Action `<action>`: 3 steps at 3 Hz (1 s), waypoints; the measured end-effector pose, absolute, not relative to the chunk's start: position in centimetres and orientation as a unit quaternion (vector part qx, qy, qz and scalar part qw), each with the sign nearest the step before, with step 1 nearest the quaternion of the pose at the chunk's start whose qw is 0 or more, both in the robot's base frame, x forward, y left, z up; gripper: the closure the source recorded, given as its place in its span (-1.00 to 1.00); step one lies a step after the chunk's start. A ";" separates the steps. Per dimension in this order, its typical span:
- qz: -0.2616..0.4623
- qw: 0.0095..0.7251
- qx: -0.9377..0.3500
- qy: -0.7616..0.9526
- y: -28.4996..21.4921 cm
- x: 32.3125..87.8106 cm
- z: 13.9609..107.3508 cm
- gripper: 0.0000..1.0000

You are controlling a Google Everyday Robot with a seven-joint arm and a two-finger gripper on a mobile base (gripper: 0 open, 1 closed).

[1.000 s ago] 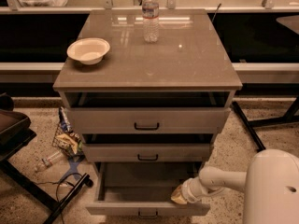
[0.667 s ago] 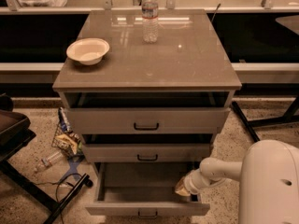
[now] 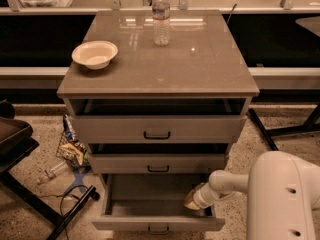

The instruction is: Open bottom drawer

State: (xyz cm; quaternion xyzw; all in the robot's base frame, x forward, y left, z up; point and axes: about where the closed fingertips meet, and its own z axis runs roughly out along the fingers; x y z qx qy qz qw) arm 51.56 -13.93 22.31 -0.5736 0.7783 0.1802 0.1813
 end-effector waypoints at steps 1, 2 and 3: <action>0.193 0.191 -0.572 0.774 -13.6 54.4 17.4 1.00; 0.190 0.195 -0.570 0.775 -13.8 55.3 17.3 1.00; 0.204 0.172 -0.567 0.779 -12.9 52.9 16.4 1.00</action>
Offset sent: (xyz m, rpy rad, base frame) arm 0.0501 -0.0025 -0.0762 0.0501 0.0192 -0.0054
